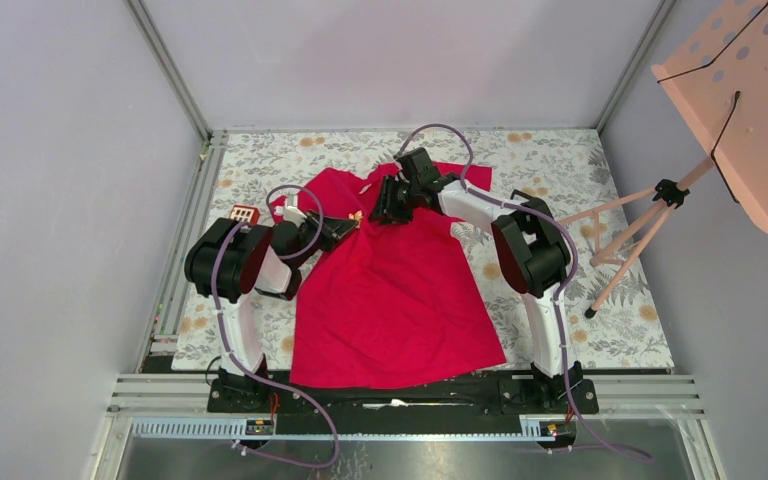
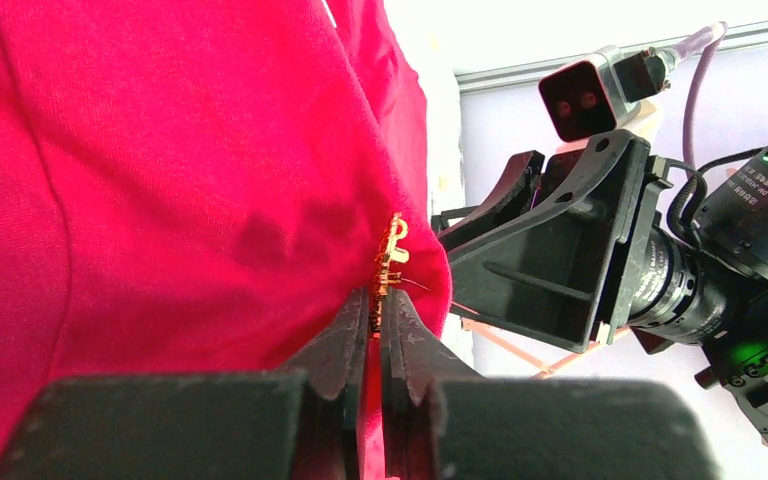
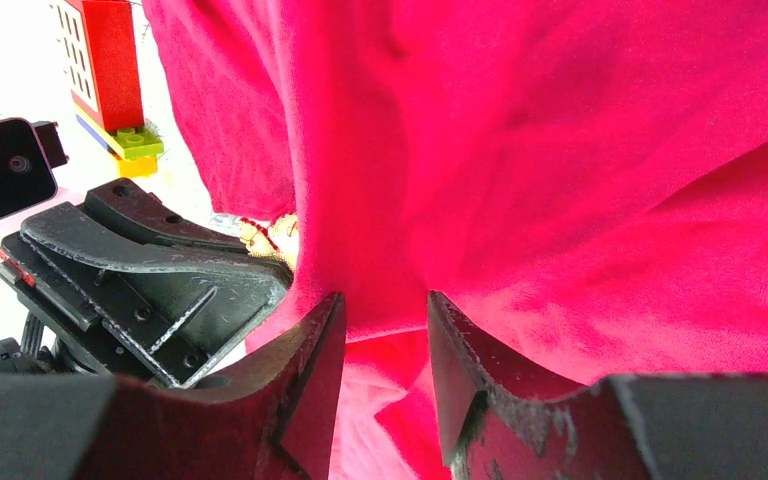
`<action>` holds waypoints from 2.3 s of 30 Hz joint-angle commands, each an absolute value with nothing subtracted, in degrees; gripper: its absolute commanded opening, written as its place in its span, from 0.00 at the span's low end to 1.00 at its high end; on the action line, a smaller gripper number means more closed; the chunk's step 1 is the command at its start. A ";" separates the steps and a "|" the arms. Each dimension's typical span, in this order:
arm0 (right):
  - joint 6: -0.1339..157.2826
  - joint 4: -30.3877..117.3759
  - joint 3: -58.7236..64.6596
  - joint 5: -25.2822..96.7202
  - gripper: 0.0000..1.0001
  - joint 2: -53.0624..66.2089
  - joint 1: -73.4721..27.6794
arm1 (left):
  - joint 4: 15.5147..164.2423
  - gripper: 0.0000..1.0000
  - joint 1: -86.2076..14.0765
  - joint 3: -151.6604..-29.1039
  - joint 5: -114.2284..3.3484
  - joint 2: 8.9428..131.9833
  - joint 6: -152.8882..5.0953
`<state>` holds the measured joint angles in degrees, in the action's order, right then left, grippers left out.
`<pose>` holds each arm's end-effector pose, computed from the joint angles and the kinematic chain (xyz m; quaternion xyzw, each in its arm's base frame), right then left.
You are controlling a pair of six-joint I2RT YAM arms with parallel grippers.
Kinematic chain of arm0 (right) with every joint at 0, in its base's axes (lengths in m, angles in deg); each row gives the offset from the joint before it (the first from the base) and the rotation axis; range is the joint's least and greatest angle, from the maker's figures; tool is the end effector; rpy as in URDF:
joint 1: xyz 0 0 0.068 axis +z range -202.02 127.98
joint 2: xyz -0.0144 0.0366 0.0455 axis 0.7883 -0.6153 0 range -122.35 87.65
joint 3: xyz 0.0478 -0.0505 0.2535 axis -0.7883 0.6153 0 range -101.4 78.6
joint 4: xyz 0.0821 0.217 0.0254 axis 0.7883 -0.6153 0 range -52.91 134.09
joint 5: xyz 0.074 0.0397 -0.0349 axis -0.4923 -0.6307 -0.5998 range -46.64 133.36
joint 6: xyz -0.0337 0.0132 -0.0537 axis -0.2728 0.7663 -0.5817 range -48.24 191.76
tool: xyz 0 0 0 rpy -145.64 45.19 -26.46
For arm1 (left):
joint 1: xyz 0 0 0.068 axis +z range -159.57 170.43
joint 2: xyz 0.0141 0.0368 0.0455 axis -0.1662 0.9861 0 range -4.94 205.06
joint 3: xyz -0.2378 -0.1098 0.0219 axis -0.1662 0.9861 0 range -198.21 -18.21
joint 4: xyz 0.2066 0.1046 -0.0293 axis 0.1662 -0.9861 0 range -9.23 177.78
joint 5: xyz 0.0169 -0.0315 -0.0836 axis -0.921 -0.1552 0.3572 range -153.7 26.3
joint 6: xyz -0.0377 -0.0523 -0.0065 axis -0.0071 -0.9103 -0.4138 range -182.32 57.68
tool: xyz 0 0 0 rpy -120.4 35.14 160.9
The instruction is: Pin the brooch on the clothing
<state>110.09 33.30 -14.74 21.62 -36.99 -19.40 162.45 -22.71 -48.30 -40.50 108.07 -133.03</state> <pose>0.3847 0.2685 0.1808 -0.0318 0.9001 0.3718 0.2247 0.3115 -0.0930 0.1239 -0.2414 0.7125 -0.5414 0.3754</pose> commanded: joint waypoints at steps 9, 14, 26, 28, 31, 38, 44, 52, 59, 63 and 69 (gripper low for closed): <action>110.08 33.30 -16.14 19.12 0.45 -31.76 -19.08 | 163.81 0.00 -21.78 -50.52 -37.37 106.90 -129.26; 109.56 33.23 -16.57 18.76 0.45 -31.95 -19.07 | 164.39 0.00 -21.53 -51.03 -35.65 107.07 -128.76; 109.18 35.69 -13.12 21.15 0.47 -30.54 -19.64 | 165.65 0.00 -21.08 -51.42 -34.69 107.98 -129.84; 110.28 38.35 -11.80 19.75 0.50 -30.62 -20.37 | 165.63 0.00 -21.06 -51.47 -34.70 108.12 -129.99; 110.85 41.12 -9.92 19.01 0.54 -30.77 -20.90 | 165.52 0.00 -21.08 -51.45 -34.74 108.31 -130.30; 115.03 49.78 -6.24 16.42 0.59 -32.39 -21.17 | 165.65 0.00 -21.08 -51.36 -34.80 108.27 -130.52; 119.65 56.13 -4.84 13.63 0.59 -34.25 -21.17 | 165.73 0.00 -21.08 -51.22 -34.76 108.19 -130.61; 117.92 53.83 -4.60 15.09 0.59 -34.26 -21.19 | 165.82 0.00 -21.08 -51.43 -34.66 108.16 -130.69; 117.27 53.41 -3.49 16.02 0.60 -34.75 -21.09 | 165.93 0.00 -21.08 -51.37 -34.66 108.09 -130.87; 117.47 53.80 -2.71 16.14 0.60 -34.84 -21.09 | 166.04 0.00 -21.08 -51.42 -34.75 108.09 -130.94; 118.80 55.45 -1.85 14.98 0.61 -35.28 -21.04 | 166.20 0.00 -21.09 -51.52 -34.76 108.22 -131.14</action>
<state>118.33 52.73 -2.28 15.42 -34.45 -21.06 161.27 -21.34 -50.14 -36.22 108.07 -131.22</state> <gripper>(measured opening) 0.605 0.043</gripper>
